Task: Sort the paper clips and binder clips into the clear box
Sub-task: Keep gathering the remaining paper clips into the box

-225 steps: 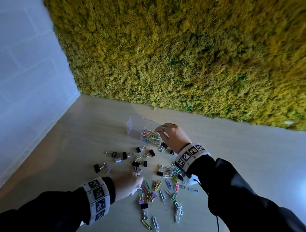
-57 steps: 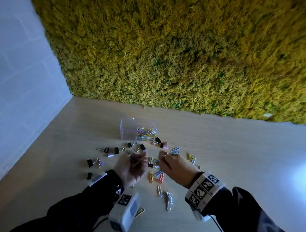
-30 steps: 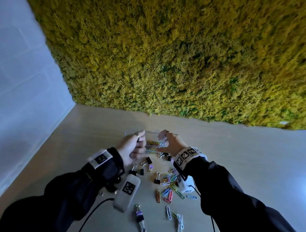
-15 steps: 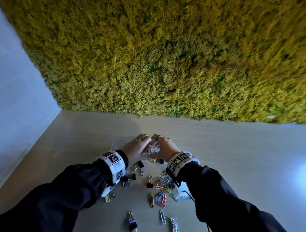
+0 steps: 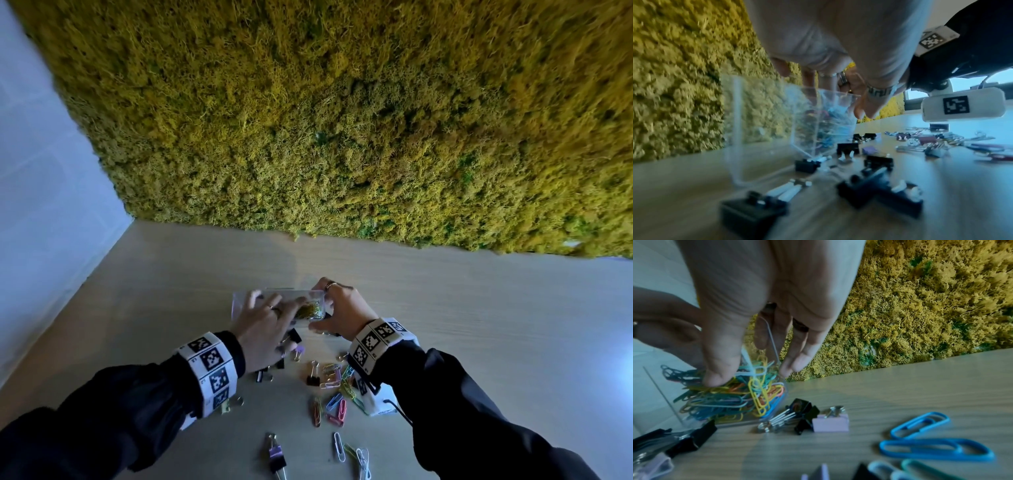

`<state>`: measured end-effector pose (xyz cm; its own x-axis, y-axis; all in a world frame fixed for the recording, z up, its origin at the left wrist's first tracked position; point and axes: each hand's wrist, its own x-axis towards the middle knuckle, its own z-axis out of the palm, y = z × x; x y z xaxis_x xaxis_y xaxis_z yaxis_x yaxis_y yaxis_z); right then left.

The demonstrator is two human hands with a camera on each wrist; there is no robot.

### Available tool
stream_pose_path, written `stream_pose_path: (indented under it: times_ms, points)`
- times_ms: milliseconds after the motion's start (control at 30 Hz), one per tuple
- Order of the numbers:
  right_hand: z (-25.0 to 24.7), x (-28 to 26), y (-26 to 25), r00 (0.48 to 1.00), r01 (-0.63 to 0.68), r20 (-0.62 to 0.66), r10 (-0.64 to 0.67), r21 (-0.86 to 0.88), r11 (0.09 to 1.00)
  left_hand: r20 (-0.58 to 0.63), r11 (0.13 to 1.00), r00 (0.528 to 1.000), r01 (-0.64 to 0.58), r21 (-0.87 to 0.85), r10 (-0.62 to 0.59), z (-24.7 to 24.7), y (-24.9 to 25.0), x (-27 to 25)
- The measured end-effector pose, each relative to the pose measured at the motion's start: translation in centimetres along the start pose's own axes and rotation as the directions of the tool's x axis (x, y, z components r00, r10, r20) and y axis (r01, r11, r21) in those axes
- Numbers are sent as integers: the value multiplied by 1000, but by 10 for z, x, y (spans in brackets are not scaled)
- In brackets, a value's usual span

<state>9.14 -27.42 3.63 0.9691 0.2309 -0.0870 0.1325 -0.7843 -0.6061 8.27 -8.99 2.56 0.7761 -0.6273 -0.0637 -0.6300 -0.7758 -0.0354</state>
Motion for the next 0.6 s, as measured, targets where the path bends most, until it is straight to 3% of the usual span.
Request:
stream_pose_path:
  times_ms: [133,200,267,333,467,567,600]
  points:
    - [5,2,-2,1000,19,0,-19,-20,1000,-143,991,990,-22,-133,3,3,8,4]
    - [5,2,-2,1000,29,-11,-29,-11,1000,-81,986,997,-20,-165,7,-2,14,6]
    - [6,3,0,999,40,-17,-40,11,999,22,996,1000,9,-84,-7,-6,16,9]
    - [7,3,1,999,31,-12,-31,6,999,35,994,999,5,-105,-2,-6,13,9]
    - [5,2,4,1000,-12,-11,12,-9,1000,-171,985,985,-50,-166,21,-3,-1,3]
    - [6,2,6,999,-14,-34,14,24,1000,-21,995,999,33,-92,-35,-5,-7,-1]
    - [6,3,7,999,-17,-33,18,31,999,-28,995,999,35,-97,-37,-2,-9,-1]
